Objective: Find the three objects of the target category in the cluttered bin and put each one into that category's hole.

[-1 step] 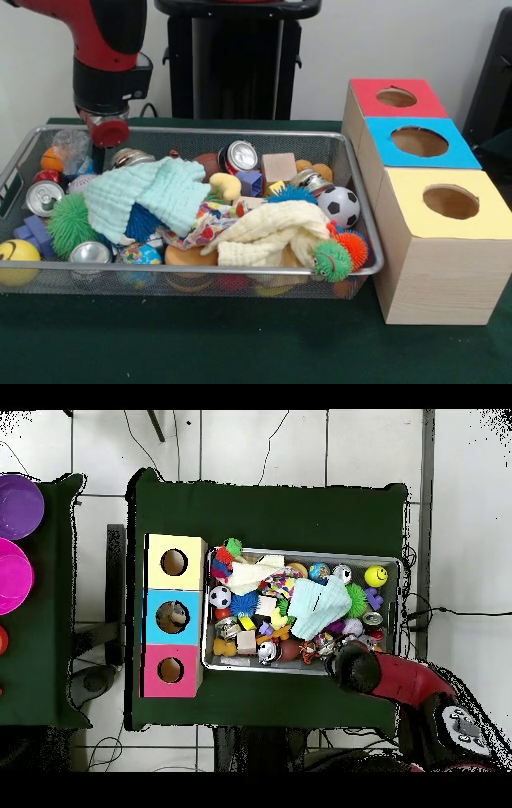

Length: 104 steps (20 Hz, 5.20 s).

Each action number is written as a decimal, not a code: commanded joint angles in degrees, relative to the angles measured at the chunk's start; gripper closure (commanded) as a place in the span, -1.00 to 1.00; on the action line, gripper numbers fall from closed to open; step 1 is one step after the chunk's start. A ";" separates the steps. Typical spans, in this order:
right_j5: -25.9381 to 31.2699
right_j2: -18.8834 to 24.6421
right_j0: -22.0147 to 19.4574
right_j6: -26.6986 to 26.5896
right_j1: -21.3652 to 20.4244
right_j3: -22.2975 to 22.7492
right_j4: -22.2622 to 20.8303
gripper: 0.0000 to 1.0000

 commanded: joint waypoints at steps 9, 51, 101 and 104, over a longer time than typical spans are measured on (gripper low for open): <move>8.99 9.19 -8.63 -5.39 -15.88 6.45 4.32 1.00; 14.87 22.94 -20.44 -9.69 -11.55 8.79 4.82 -1.00; 27.69 36.44 -32.51 -30.40 -0.40 -4.13 -8.29 -1.00; 28.49 36.96 -33.01 -29.79 0.41 -3.10 -7.74 -1.00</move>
